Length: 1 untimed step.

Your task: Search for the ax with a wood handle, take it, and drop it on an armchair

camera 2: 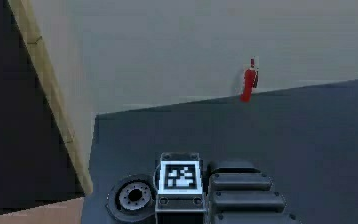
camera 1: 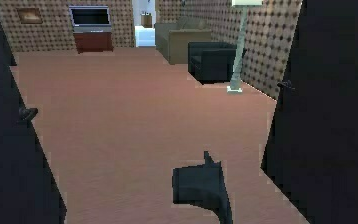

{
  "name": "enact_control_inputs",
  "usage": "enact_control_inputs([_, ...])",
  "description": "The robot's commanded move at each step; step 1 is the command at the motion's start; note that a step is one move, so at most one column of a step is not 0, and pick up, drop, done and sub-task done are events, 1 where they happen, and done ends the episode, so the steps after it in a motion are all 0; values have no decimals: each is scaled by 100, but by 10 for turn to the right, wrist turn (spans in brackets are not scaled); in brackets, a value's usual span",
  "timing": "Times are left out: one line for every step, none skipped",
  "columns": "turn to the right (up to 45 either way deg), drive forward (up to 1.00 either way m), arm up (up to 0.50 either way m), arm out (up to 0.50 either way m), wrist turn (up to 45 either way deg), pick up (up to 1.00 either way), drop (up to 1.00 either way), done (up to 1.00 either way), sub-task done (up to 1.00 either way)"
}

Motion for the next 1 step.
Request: enact_control_inputs([0,100,0,0,0,0,0,0,0])
